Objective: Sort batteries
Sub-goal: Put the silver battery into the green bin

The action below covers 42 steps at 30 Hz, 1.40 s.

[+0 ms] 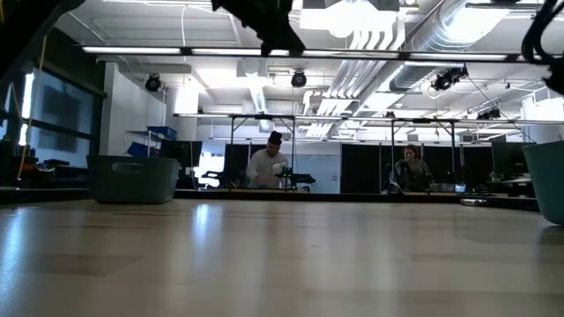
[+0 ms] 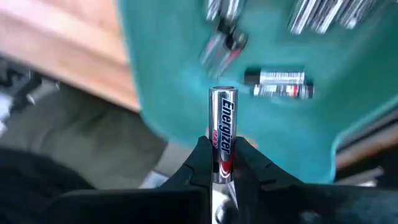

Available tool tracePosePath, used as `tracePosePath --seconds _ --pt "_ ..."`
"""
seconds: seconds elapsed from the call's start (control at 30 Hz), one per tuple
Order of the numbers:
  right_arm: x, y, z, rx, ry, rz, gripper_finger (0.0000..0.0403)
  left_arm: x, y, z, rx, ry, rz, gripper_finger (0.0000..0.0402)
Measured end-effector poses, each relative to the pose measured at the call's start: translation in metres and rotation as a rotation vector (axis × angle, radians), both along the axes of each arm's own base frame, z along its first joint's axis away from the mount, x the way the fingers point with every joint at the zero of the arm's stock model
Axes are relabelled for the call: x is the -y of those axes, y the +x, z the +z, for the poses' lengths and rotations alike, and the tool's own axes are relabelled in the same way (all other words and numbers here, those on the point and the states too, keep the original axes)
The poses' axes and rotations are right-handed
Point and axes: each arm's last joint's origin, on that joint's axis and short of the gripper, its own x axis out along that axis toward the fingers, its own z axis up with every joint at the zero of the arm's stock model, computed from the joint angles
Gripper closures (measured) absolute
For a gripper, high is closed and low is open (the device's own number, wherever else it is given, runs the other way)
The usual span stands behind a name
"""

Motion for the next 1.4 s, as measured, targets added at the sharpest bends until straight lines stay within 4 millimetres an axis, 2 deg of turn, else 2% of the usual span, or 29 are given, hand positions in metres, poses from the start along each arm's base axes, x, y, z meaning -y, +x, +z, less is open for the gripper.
tracePosePath --seconds 0.1,0.2,0.47,0.67,0.8,0.9,1.0,1.17,1.27,1.4 --pt "-0.001 -0.002 -0.015 -0.029 -0.023 -0.067 0.0384 -0.003 0.003 -0.017 0.030 -0.038 0.029 0.0393" --pt "-0.002 -0.002 -0.028 -0.039 -0.046 -0.094 0.0381 0.000 0.002 -0.027 0.087 -0.045 0.048 0.0399" --pt "-0.006 0.004 -0.053 -0.075 -0.120 -0.088 0.0375 0.016 -0.016 -0.017 0.318 -0.064 0.099 0.0401" --pt "-0.007 0.006 -0.061 -0.114 -0.140 -0.072 0.0337 0.022 -0.025 -0.018 0.318 -0.082 0.107 0.0401" --pt "-0.008 0.005 -0.058 -0.131 -0.114 -0.047 0.0312 0.022 -0.026 -0.023 0.292 -0.235 0.183 0.0401" --pt "-0.010 0.007 -0.044 -0.131 -0.101 -0.048 0.0302 0.022 -0.026 -0.025 0.272 -0.262 0.196 0.0401" --pt "-0.011 0.010 -0.021 -0.116 -0.089 -0.051 0.0299 0.027 -0.027 -0.022 0.271 -0.221 0.169 0.0401" --pt "-0.004 0.011 0.038 -0.081 -0.128 -0.113 0.0298 0.045 -0.033 0.002 0.359 -0.060 0.083 0.0401" --pt "0.012 0.013 0.075 0.027 -0.277 -0.214 0.0297 0.050 -0.035 0.011 0.391 0.026 0.082 0.0401" --pt "0.044 0.023 0.116 0.308 -0.638 -0.382 0.0297 0.050 -0.036 0.011 0.384 0.052 0.111 0.0401"
